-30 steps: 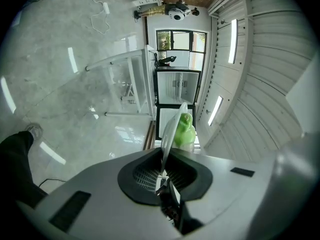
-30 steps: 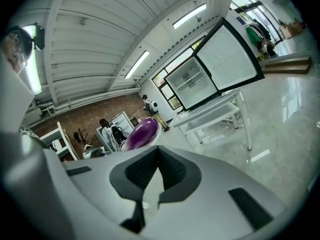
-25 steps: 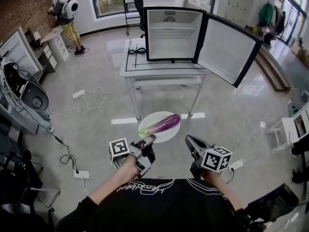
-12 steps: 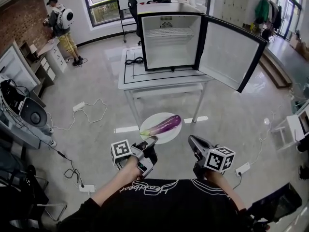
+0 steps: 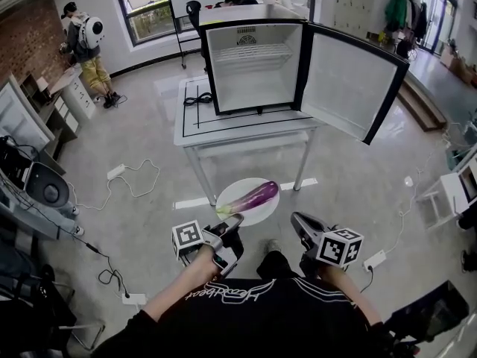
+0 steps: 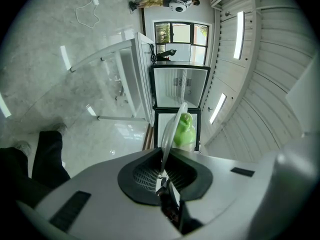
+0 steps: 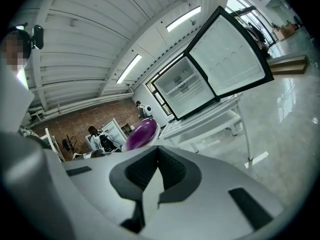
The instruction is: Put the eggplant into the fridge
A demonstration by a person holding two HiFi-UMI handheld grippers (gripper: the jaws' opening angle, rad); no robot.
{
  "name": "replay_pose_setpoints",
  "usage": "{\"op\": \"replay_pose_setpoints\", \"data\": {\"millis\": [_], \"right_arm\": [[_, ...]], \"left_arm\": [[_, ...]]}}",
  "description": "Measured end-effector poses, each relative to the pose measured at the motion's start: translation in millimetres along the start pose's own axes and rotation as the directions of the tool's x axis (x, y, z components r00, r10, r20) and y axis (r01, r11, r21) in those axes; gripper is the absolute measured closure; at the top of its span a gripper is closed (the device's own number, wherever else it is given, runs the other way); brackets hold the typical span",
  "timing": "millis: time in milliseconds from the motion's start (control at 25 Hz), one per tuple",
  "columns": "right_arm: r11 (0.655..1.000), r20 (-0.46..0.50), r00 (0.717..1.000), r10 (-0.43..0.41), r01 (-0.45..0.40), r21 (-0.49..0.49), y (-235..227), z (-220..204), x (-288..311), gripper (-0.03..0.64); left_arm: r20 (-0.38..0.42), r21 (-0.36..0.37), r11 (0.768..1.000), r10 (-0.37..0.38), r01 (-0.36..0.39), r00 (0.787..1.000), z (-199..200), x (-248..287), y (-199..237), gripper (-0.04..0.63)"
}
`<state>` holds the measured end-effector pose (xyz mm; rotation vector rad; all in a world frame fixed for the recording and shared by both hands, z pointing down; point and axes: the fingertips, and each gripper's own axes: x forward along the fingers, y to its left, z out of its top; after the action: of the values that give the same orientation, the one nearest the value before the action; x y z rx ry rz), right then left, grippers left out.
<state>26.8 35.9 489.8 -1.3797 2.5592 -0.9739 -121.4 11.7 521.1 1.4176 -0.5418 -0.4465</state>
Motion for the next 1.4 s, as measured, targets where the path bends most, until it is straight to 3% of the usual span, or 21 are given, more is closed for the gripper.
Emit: {"op": "replay_pose_setpoints", "data": {"millis": [640, 1400], "right_arm": [[0.998, -0.060, 0.996, 0.067, -0.067, 0.009, -48, 47, 83, 0.611], [0.992, -0.099, 0.988, 0.122, -0.118, 0.049, -156, 151, 195, 0.611]], "left_arm": [[0.071, -0.022, 0.999, 0.025, -0.023, 0.997, 69, 61, 1, 0.569], [0.108, 0.003, 0.996, 0.087, -0.088, 0.990, 171, 209, -20, 0.569]]}}
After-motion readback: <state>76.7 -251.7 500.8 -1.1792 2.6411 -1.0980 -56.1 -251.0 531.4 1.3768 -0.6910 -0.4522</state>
